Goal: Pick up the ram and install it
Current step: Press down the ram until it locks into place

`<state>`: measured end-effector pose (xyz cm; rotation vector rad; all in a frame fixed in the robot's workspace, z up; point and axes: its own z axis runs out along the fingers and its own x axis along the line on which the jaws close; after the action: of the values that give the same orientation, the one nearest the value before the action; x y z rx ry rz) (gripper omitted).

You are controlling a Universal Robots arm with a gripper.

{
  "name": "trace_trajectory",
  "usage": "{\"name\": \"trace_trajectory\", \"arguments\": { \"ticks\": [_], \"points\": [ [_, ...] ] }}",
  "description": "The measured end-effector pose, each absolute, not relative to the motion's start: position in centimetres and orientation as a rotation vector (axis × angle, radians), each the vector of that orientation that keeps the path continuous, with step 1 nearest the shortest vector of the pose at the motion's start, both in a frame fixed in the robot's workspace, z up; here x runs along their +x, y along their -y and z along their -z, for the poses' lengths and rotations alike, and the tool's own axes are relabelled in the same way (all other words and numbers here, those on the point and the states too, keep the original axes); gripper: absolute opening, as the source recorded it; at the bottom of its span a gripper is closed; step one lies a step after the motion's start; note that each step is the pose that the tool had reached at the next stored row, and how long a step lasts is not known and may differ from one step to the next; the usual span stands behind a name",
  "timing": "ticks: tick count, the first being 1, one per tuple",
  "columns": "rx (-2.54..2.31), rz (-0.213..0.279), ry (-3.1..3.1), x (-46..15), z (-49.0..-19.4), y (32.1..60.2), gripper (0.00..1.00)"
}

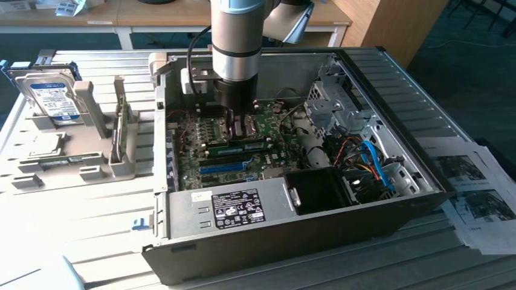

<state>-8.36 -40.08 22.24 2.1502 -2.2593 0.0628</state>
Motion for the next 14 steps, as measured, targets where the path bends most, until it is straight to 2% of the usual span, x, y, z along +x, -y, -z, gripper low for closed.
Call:
{"name": "trace_trajectory", "arguments": {
  "ticks": [14],
  "points": [
    [2.148, -0.064, 2.257, -8.3, -24.3, 40.1, 0.1]
  ]
}}
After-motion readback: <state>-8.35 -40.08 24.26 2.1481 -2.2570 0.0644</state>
